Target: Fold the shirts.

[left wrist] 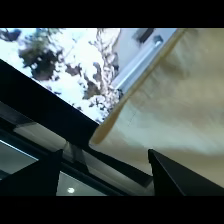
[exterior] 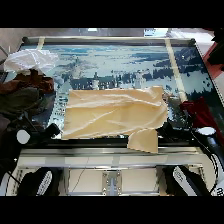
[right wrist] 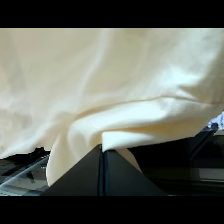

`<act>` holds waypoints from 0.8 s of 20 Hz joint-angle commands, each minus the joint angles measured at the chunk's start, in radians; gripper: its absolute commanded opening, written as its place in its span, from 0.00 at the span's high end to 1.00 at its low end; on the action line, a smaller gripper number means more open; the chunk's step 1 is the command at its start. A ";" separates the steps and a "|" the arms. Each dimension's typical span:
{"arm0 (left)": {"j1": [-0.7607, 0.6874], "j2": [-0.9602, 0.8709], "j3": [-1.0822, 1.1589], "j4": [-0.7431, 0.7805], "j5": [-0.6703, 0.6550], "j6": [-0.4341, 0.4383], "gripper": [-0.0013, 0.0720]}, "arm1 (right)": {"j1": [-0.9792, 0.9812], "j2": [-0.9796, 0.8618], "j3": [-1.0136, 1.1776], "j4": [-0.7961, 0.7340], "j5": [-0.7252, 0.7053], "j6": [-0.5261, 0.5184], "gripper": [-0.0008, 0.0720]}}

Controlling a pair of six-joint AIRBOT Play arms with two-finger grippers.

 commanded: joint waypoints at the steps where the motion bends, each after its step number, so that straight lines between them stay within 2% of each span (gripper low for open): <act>1: 0.026 0.016 -0.161 -0.228 0.146 -0.021 0.19 | 0.000 0.001 0.002 0.013 0.003 -0.035 0.95; 6: 0.026 0.013 -0.177 -0.226 0.212 -0.031 0.20 | -0.001 0.001 0.002 0.069 0.003 -0.058 0.95; 7: 0.026 0.003 -0.177 -0.229 0.233 -0.037 0.35 | 0.000 0.001 0.002 0.082 0.003 -0.060 0.95; 8: 0.026 -0.014 -0.177 -0.240 0.257 -0.034 0.57 | 0.000 0.001 0.002 0.093 0.003 -0.063 0.95; 11: 0.026 -0.039 -0.175 -0.337 0.305 0.023 0.96 | -0.001 0.006 0.002 0.113 0.004 -0.063 0.95; 14: 0.026 -0.039 -0.097 -0.429 0.259 0.178 0.96 | -0.002 0.065 0.024 0.093 0.061 -0.057 0.95; 16: 0.026 -0.039 0.009 -0.401 0.223 0.224 0.96 | -0.002 0.131 0.083 0.000 0.118 0.022 0.95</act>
